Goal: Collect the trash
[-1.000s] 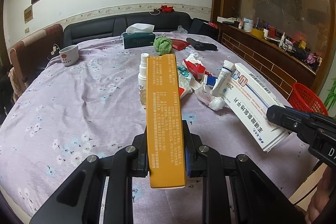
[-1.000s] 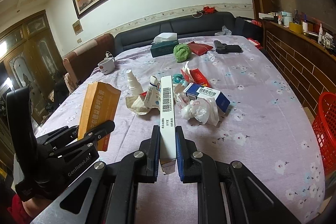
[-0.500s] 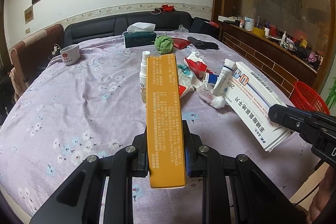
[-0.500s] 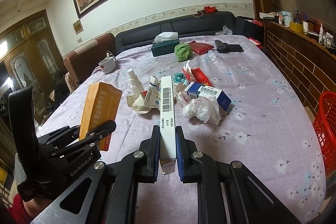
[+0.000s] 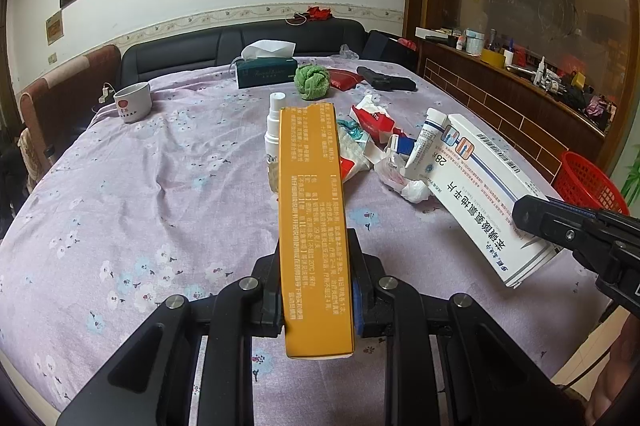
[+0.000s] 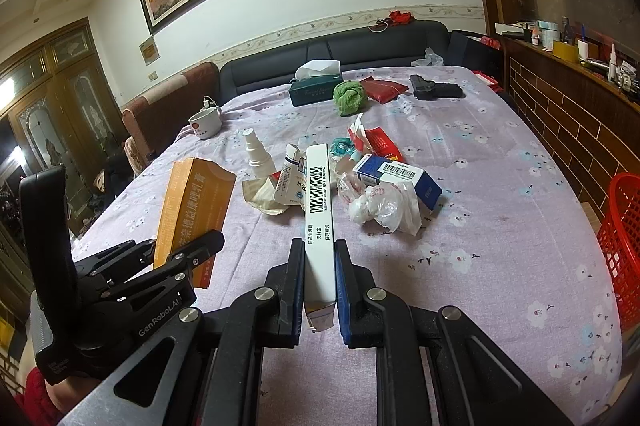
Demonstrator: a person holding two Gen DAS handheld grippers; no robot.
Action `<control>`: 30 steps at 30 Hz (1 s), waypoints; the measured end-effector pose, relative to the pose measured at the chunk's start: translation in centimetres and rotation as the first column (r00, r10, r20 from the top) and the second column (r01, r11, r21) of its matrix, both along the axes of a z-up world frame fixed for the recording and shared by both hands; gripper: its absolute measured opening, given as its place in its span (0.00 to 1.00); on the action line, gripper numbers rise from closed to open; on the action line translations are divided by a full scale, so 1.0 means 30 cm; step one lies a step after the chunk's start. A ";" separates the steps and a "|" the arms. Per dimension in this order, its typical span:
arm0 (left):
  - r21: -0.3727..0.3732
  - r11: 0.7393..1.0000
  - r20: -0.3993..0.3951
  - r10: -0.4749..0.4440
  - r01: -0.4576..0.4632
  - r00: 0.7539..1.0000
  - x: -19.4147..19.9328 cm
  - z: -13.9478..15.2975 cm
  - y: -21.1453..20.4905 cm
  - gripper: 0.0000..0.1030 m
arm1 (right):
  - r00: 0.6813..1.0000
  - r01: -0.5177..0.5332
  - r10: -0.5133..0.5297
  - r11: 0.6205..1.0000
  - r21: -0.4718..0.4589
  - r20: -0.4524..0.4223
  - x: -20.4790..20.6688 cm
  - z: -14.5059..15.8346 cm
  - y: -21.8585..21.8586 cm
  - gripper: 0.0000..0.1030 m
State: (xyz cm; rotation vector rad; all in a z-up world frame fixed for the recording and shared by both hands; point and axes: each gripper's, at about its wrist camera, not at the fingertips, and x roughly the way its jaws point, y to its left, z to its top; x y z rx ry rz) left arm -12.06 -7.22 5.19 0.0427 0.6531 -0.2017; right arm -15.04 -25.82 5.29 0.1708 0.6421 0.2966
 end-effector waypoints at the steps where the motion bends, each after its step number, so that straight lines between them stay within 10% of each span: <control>1: 0.000 1.000 0.000 -0.001 0.001 1.000 0.001 0.001 -0.001 0.22 | 1.000 0.001 -0.001 1.000 0.000 0.000 0.000 0.000 0.000 0.14; 30: -0.004 1.000 -0.009 -0.004 0.004 1.000 0.007 -0.024 0.004 0.22 | 1.000 -0.005 0.005 1.000 0.007 -0.005 0.002 -0.010 0.006 0.14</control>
